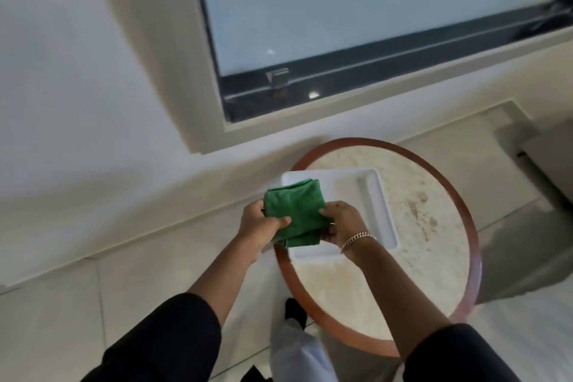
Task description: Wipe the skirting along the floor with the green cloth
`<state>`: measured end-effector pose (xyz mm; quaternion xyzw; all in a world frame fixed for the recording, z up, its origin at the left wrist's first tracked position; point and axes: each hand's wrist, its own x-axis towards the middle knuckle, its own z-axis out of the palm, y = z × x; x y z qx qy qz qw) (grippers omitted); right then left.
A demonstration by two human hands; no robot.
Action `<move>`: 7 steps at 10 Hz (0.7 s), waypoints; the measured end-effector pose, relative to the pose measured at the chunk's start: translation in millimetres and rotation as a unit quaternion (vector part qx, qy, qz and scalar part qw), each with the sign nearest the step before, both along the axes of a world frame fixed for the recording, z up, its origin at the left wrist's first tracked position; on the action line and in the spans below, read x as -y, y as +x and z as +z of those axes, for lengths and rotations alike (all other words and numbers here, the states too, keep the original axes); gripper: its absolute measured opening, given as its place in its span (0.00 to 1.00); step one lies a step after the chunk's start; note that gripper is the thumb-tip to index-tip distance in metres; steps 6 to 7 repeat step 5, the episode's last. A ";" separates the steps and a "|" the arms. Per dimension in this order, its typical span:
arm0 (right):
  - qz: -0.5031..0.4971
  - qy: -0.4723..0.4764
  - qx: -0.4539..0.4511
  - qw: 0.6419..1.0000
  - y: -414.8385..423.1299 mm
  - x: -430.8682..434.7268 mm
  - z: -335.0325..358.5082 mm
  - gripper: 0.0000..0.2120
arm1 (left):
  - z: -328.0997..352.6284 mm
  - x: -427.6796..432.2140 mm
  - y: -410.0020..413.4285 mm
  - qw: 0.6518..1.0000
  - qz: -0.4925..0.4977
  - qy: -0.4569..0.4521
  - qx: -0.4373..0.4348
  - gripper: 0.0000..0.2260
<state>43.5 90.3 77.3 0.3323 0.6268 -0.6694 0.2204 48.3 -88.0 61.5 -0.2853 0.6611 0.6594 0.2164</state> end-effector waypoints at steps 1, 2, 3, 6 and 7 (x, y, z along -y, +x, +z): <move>-0.014 0.080 0.010 0.997 -30.9 -63.8 -46.8 0.09 | -47.2 -70.5 -32.2 0.999 -0.012 -0.004 0.040 0.13; 0.018 0.156 0.022 0.987 -45.7 -96.3 -97.3 0.11 | -90.7 -111.8 -50.0 0.997 -0.007 -0.031 0.069 0.11; 0.074 0.186 0.027 0.979 -53.2 -110.9 -141.0 0.10 | -118.2 -126.6 -60.6 0.995 0.016 -0.047 0.087 0.15; 0.083 0.261 -0.011 0.962 -53.3 -116.9 -120.8 0.20 | -89.8 -117.5 -82.8 0.979 -0.102 -0.171 0.043 0.21; 0.083 0.261 -0.011 0.962 -53.3 -116.9 -120.8 0.20 | -89.8 -117.5 -82.8 0.979 -0.102 -0.171 0.043 0.21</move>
